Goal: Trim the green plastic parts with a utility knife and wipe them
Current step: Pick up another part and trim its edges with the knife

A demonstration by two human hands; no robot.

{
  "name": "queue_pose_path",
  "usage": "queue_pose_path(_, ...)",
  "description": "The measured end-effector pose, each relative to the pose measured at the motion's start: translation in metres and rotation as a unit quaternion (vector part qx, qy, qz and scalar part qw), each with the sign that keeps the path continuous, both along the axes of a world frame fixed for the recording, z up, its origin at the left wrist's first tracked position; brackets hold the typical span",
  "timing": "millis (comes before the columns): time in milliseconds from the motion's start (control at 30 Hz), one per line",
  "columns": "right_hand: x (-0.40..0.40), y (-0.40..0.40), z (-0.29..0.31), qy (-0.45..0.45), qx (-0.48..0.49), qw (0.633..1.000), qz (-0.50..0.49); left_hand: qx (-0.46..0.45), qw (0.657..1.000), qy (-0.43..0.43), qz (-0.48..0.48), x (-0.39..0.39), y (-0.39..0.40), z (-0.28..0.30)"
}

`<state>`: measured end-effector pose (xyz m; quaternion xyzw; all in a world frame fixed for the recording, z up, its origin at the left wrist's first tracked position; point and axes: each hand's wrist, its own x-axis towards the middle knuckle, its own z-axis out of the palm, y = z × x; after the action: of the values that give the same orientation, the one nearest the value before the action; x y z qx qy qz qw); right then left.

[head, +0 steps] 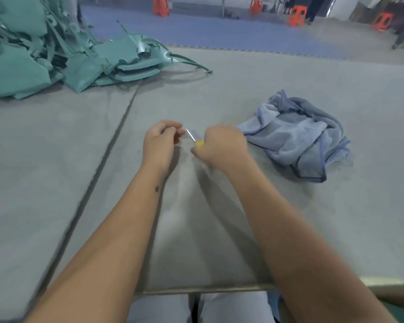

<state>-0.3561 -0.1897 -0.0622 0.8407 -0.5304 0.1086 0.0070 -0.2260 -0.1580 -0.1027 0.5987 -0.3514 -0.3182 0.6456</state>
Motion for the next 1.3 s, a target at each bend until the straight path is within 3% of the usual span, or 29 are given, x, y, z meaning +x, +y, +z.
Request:
queue_pose_path(200, 0.023, -0.008, -0.002, -0.019, 0.022, 0.999, -0.026, -0.018, 1.000, -0.013, -0.010, -0.006, 0.003, 0.000)
queue_pose_path(333, 0.030, -0.005, 0.009, -0.151, 0.022, 0.988, -0.039, -0.032, 0.999, 0.011, 0.033, -0.001, 0.010, 0.010)
queue_pose_path(500, 0.084, 0.008, 0.030, -0.294, 0.059, 0.953, 0.047, -0.032, 0.998, -0.039, 0.034, 0.046, 0.024, 0.033)
queue_pose_path(733, 0.141, 0.008, 0.002, -0.311, 0.160, 0.930, 0.109, 0.065, 0.972, -0.175, 0.144, 0.140, 0.028, 0.029)
queue_pose_path(867, 0.153, -0.009, -0.020, -0.366, 0.173, 0.912, 0.069, 0.100, 0.956, -0.228, 0.157, 0.170, -0.003, 0.027)
queue_pose_path(1000, 0.154, -0.027, -0.037, -0.509, 0.189, 0.840, -0.012, 0.041, 0.975, -0.184, 0.116, 0.183, -0.056, 0.038)
queue_pose_path(1067, 0.157, -0.028, -0.041, -0.524, 0.199, 0.828, -0.009, 0.022, 0.981, -0.164, 0.104, 0.192, -0.083, 0.045)
queue_pose_path(1233, 0.156, -0.030, -0.045, -0.554, 0.206, 0.807, 0.003, 0.076, 0.967, -0.235, 0.062, 0.216, -0.136, 0.042)
queue_pose_path(1300, 0.154, -0.030, -0.043, -0.595, 0.203, 0.777, -0.002, 0.085, 0.956, -0.280, 0.039, 0.219, -0.152, 0.029)
